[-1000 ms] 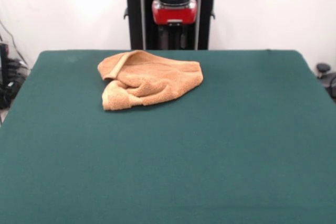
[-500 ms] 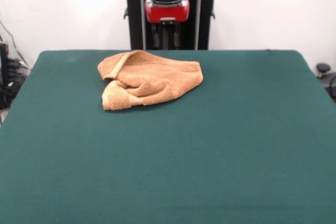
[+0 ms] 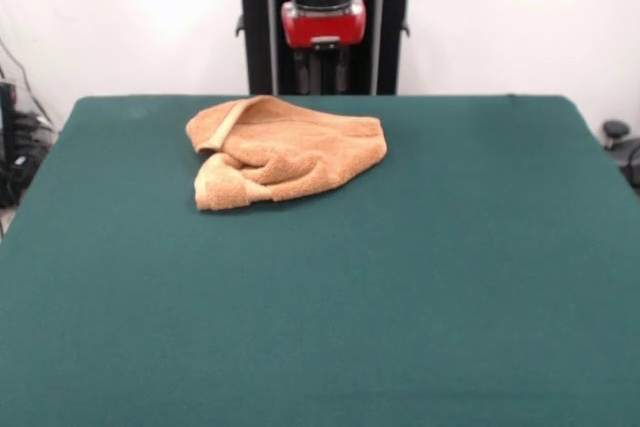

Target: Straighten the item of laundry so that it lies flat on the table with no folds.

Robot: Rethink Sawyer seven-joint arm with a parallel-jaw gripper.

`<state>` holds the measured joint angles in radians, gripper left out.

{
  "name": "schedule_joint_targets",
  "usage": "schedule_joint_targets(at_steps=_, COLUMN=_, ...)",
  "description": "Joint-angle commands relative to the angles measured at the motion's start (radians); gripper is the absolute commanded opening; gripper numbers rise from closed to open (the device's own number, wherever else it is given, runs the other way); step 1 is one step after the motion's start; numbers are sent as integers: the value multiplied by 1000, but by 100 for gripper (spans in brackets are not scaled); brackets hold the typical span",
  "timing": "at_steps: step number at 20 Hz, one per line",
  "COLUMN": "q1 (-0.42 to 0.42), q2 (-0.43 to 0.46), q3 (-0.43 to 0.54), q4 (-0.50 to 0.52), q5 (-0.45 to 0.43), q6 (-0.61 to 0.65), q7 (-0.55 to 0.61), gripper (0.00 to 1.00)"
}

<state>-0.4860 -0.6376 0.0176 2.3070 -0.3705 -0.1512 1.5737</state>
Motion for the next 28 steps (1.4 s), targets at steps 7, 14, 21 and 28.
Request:
schedule_joint_targets(at_steps=7, q1=-67, q2=-74, q3=157, q4=-69, q5=19, q6=164, q7=102, gripper=100)
schedule_joint_targets(at_steps=14, q1=-168, q2=-71, q3=217, q4=-118, q5=-1, q6=246, q7=41, gripper=100)
schedule_joint_targets(at_steps=21, q1=-152, q2=9, q3=182, q4=-170, q5=-30, q6=183, q7=68, gripper=100)
schedule_joint_targets(at_steps=28, q1=-129, q2=178, q3=157, q4=-235, q5=-57, q6=22, q7=120, gripper=100)
